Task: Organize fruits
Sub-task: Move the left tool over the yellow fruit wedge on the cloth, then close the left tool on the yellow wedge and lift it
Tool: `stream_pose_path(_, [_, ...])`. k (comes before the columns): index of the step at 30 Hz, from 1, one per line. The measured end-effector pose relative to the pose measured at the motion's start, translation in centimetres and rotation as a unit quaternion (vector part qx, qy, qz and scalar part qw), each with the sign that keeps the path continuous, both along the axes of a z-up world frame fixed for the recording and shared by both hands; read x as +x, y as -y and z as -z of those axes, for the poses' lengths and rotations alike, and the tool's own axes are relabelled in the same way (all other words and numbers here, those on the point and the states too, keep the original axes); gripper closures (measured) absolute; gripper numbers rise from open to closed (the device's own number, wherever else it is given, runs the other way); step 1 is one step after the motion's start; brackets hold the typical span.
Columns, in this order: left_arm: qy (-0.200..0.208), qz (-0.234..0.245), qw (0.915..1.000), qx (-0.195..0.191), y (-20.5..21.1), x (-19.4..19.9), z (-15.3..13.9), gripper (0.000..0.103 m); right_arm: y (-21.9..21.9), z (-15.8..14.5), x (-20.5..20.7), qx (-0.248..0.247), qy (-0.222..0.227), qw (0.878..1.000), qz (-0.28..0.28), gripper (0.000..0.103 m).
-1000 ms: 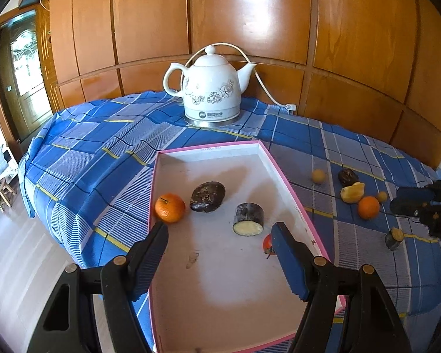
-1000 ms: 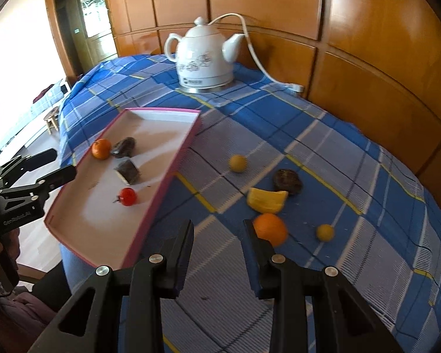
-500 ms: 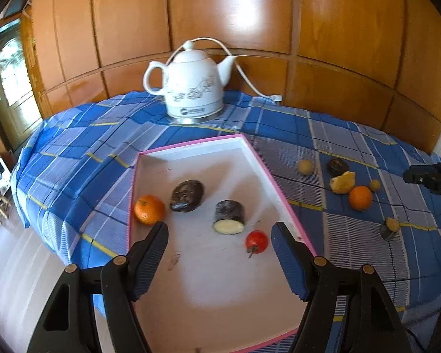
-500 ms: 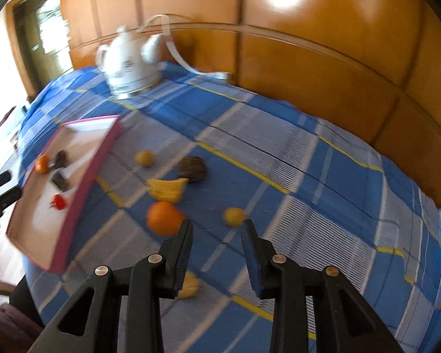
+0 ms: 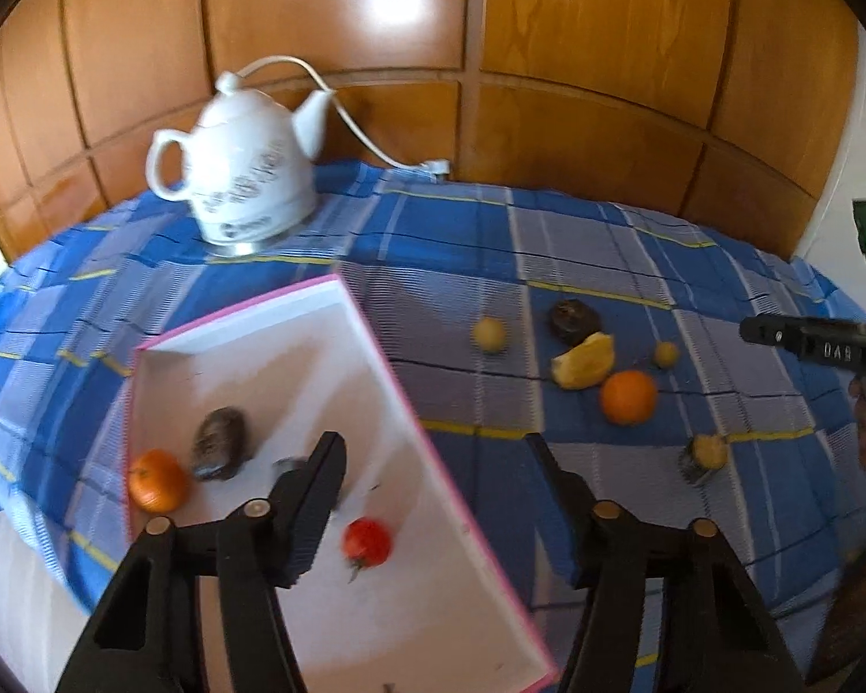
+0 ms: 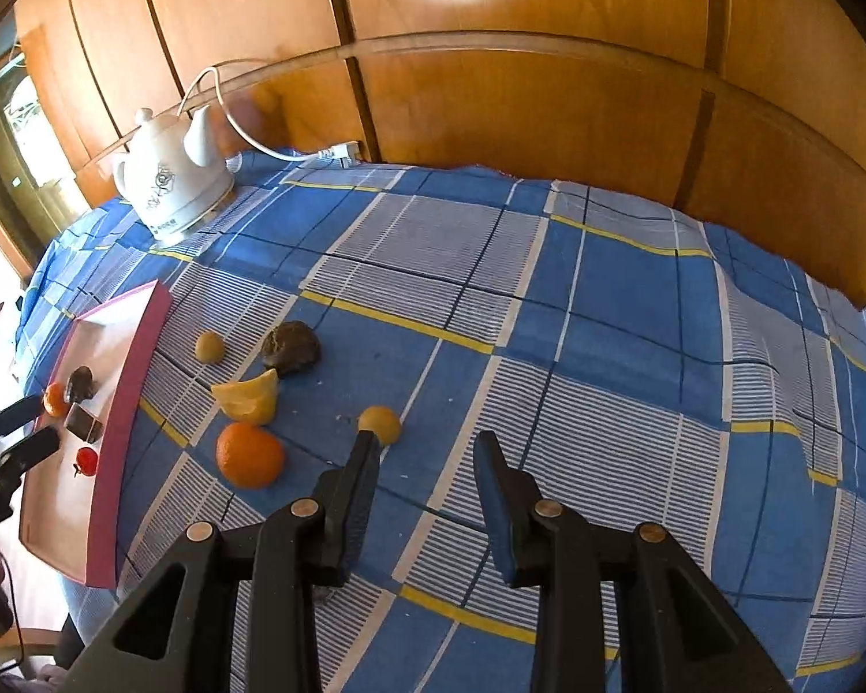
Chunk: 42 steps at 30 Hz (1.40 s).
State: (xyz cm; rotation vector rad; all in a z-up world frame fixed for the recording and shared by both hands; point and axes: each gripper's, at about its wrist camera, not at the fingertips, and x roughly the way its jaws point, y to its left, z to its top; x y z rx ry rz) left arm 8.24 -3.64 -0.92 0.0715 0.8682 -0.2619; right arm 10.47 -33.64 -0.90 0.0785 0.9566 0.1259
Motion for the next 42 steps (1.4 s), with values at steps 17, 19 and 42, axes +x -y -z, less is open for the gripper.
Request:
stream_pose_path(17, [-0.07,0.106,0.9918,-0.009,8.2,6.4,1.8,0.055,0.1,-0.2,0.4,0.017,-0.008,1.0,0.002,0.068])
stream_pose_path(19, [-0.094,0.111,0.989,-0.027,9.0,7.7,2.3,0.055,-0.1,-0.1,0.5,0.016,-0.01,1.0,-0.001,0.068])
stream_pose_path(42, [-0.157,0.095,0.9812,-0.062,9.7,10.9,6.3,0.058,5.8,-1.1,0.8,0.094,0.009,0.99,0.103,0.068])
